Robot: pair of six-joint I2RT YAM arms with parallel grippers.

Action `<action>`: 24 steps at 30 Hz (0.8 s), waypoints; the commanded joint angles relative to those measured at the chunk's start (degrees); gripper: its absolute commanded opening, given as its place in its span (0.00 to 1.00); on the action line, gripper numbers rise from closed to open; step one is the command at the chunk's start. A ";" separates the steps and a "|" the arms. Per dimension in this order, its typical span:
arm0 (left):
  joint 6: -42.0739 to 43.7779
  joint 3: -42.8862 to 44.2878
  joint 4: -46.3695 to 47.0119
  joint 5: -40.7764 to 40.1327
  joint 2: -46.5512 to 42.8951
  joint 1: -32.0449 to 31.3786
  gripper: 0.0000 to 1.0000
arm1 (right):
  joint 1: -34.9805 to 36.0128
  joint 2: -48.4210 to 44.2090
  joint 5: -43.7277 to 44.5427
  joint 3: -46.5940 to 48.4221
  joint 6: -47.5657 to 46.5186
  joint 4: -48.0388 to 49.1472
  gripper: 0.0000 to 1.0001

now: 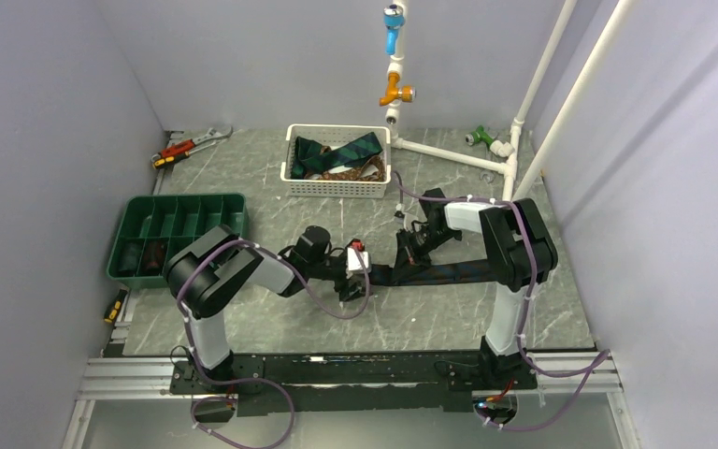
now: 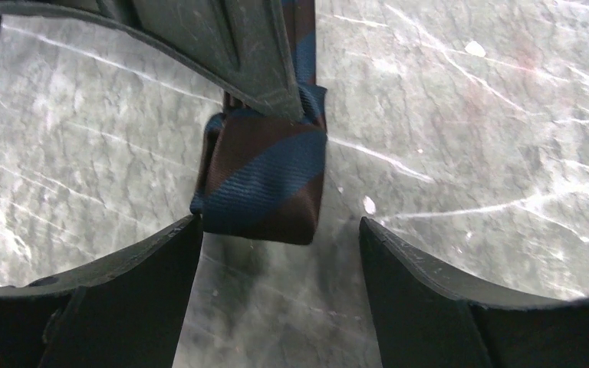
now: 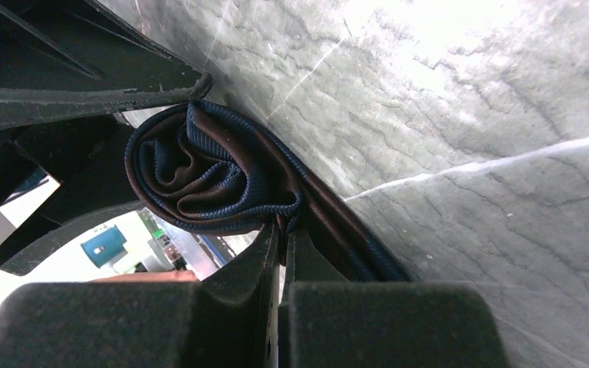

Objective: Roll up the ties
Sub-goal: Roll the tie at the center of the board.

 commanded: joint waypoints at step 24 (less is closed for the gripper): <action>-6.43 13.84 5.31 3.33 13.03 -6.35 0.49 | 1.55 7.50 12.70 1.22 -3.34 3.00 0.00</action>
